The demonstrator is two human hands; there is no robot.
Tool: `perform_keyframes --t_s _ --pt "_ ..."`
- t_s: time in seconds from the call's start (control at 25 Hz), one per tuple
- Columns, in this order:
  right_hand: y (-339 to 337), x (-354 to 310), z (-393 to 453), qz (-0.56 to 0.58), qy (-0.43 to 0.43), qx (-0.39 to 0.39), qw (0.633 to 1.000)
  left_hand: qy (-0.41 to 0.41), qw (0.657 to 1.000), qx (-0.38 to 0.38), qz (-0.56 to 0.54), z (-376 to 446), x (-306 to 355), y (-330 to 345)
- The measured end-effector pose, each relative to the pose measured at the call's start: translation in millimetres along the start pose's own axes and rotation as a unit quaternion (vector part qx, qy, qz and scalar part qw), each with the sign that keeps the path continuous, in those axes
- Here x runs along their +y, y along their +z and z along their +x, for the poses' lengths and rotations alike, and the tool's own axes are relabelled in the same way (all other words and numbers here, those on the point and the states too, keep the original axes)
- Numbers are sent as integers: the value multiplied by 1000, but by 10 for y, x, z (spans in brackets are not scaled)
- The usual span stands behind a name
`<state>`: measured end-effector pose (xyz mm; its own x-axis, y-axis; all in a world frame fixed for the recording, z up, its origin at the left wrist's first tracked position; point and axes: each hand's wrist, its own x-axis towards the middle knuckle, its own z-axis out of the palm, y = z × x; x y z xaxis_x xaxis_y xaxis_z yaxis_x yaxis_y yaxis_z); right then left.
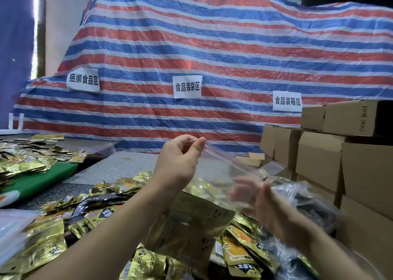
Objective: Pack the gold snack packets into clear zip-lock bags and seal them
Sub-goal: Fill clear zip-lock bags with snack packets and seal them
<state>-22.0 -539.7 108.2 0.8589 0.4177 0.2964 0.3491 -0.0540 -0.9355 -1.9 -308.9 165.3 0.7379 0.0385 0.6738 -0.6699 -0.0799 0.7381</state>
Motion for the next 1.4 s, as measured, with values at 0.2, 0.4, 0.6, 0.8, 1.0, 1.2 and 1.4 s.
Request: perform_keyframes --t_s 0.2,0.4,0.6,0.8,1.0,1.2,1.4 --pt "336 610 39 70 9 25 997 -7 1000 -3 1 105 10 66" --pt "387 567 171 27 4 208 978 -55 996 64 -8 260 -73 4" --pt "-253 537 390 36 104 338 935 -129 989 65 20 68 -397 -318" --pt "-990 841 485 -155 165 454 862 -194 979 17 55 -484 -835 -572" --pt "-1168 1217 397 -414 287 432 748 -231 970 7 78 -795 -1052 -748" --pt "-1132 856 346 -609 332 317 647 -203 971 -25 126 -929 -1103 -787" --pt "-899 651 389 -646 246 319 648 -189 972 -5 137 -994 -1134 -837"
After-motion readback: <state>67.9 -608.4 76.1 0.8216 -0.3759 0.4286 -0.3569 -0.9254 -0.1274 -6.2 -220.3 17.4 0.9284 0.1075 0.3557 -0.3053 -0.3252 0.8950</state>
